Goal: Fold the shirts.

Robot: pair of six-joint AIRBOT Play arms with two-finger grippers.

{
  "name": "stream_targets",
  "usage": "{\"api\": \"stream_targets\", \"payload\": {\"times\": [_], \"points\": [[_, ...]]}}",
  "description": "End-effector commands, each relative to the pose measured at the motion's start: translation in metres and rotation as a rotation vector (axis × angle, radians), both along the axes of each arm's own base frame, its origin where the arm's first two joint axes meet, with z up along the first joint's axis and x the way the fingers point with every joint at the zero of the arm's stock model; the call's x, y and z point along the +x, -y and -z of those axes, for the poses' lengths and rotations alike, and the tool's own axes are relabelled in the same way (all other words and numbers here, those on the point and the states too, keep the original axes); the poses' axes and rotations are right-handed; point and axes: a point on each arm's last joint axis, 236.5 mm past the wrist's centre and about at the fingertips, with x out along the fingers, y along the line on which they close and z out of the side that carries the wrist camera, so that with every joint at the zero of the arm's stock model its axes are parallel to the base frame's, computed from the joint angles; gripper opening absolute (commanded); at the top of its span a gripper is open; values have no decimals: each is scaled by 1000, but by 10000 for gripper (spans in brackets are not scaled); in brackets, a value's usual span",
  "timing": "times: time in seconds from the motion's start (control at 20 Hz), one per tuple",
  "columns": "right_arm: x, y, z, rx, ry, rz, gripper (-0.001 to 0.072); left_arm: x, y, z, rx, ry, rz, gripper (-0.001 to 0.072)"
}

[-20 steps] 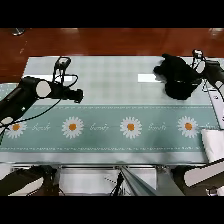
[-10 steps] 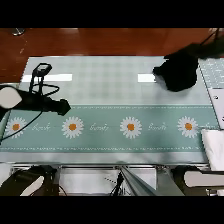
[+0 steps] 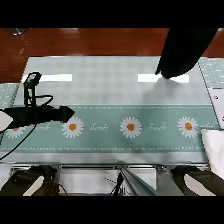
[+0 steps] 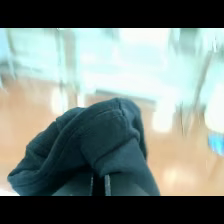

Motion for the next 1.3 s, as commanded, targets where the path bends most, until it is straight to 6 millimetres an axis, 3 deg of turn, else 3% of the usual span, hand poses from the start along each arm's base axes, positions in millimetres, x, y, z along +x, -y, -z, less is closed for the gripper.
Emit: {"api": "stream_targets", "payload": {"times": [0.0,0.1,0.2,0.35,0.45,0.6,0.7,0.8,0.85,0.9,0.95,1.0,1.05,1.15,1.25], "points": [[-71,-24,-43,-23,125,-91,25,16,-11,-5,26,75,-39,702],[-83,-44,-23,-44,37,-170,25,16,-11,-5,24,73,-42,702],[-81,-75,29,-63,-152,-290,25,16,-11,-5,17,68,-54,701],[-74,-139,144,-26,-480,-501,25,16,-11,-5,17,69,-54,702],[-73,-194,214,113,-628,-617,25,18,-11,-6,15,78,-57,702],[-83,-262,326,204,-856,-679,25,18,-10,-6,15,78,-53,701],[-86,-283,387,163,-983,-667,26,17,-10,-6,15,75,-53,702],[-89,-291,427,225,-1158,-611,32,17,-10,-6,15,75,-53,702],[-93,-296,436,245,-1204,-617,183,17,-10,-6,15,75,-53,702],[-98,-299,442,230,-1219,-651,536,17,-9,-6,13,75,-52,702],[-94,-292,442,176,-1195,-685,625,17,-7,-7,1,72,-53,702],[-80,-271,437,131,-1191,-665,625,15,-4,-7,-14,62,-53,702],[-57,-234,426,116,-1197,-602,625,8,0,-4,-34,25,-44,702],[-8,-138,393,187,-1141,-419,624,-18,2,10,-23,-98,-15,702],[11,-29,380,256,-1088,-170,624,-46,1,22,2,-215,30,702]]}}
